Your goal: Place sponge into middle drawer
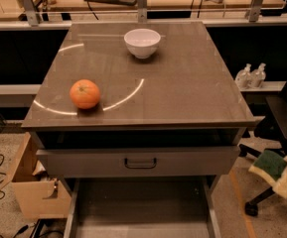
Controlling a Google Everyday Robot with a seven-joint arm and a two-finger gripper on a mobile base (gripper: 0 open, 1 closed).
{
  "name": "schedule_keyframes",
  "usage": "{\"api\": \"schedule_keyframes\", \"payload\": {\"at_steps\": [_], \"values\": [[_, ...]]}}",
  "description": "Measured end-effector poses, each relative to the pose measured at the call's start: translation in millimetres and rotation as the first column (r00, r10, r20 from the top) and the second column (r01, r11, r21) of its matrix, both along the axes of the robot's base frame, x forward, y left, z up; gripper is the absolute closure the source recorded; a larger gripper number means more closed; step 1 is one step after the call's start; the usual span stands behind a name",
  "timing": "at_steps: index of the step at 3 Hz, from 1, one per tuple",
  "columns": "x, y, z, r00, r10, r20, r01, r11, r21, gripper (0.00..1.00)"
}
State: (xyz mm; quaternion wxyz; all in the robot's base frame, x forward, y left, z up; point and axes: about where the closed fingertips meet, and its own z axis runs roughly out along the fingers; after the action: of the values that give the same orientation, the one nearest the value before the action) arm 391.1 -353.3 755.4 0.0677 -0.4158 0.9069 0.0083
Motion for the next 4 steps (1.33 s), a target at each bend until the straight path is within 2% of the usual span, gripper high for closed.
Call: {"api": "schedule_keyframes", "payload": {"at_steps": [1,2,3,4], "values": [[-37.4,-12.0,-48.9,0.9971,0.075,0.012,-0.074,0.996,-0.059,1.0],[-71.3,1.2,-107.1,0.9833,0.182,-0.009,-0.182,0.982,-0.048,1.0],[-93.5,32.4,-152.4,0.9588,0.282,-0.033,-0.281,0.959,0.035,1.0],[-107.7,66.0,-183.8,0.9274,0.371,-0.045,-0.364,0.923,0.126,1.0]]}}
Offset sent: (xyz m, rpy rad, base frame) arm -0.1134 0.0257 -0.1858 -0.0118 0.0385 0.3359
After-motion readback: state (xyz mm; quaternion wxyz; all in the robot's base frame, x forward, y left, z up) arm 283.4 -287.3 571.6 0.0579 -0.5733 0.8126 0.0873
